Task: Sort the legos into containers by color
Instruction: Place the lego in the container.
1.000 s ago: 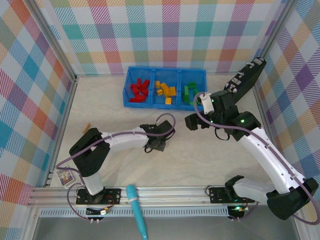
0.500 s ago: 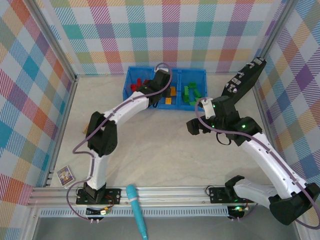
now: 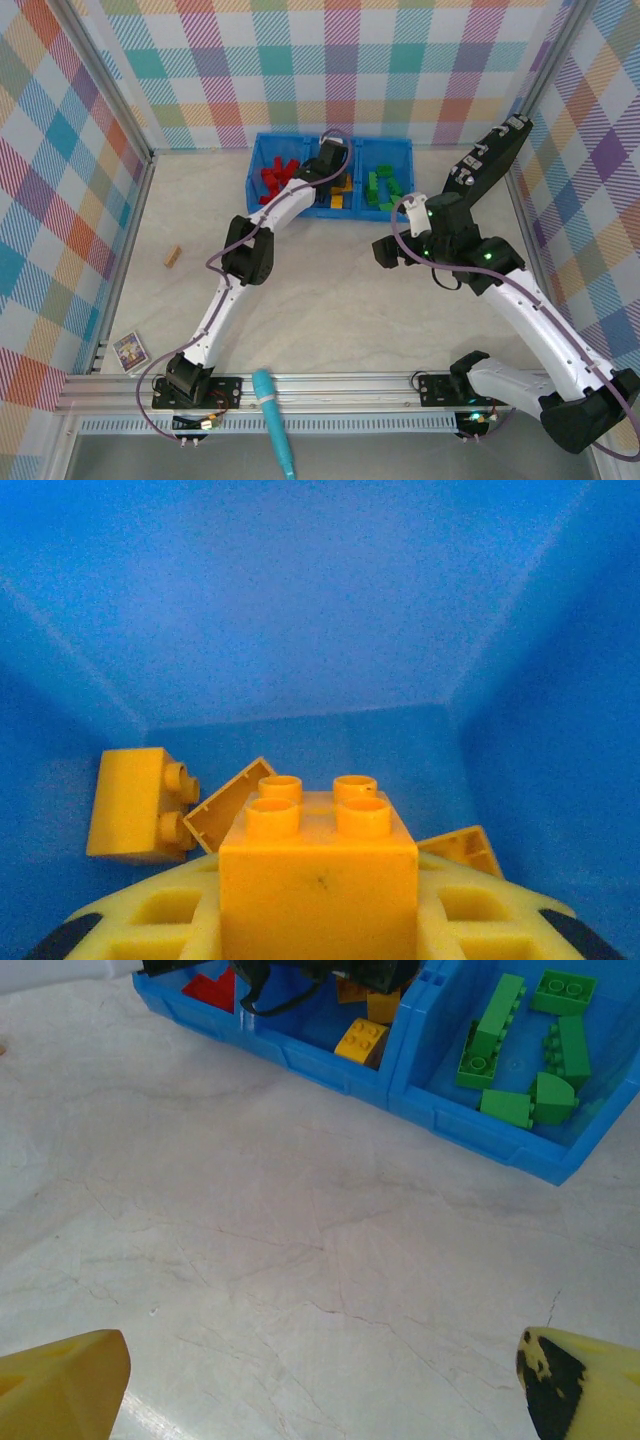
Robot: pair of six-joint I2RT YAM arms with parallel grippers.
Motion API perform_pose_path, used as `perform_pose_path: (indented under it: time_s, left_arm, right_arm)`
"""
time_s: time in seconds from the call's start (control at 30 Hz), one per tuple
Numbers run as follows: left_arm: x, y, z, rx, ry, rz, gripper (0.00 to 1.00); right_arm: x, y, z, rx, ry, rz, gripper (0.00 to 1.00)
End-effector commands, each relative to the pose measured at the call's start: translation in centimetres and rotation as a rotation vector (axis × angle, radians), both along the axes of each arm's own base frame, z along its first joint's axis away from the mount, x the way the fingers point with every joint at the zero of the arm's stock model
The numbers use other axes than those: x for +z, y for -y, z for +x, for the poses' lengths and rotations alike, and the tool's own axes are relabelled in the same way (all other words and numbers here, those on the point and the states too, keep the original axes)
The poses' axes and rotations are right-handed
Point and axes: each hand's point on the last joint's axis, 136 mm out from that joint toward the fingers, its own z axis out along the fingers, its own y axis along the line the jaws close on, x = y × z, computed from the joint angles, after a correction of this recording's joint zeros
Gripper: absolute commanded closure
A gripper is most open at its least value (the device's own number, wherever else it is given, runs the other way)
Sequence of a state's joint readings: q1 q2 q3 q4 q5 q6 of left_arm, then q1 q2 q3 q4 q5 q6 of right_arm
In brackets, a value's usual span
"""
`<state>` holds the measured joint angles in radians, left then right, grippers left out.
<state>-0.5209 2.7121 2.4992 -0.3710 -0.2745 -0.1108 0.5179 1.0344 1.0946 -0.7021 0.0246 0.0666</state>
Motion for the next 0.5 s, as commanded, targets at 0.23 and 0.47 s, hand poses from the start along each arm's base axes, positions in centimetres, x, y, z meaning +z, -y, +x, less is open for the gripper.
perform_pose_path:
  time_s: [0.23, 0.47]
  left_arm:
    - [1.2, -0.4, 0.5, -0.032, 0.013, 0.013, 0.68]
    - [4.3, -0.4, 0.3, -0.067, 0.056, 0.023, 0.39]
  right_arm:
    - [-0.9, -1.4, 1.0, 0.014, -0.016, 0.054, 0.01]
    - [0.0, -1.6, 1.3, 0.025, -0.007, 0.040, 0.01]
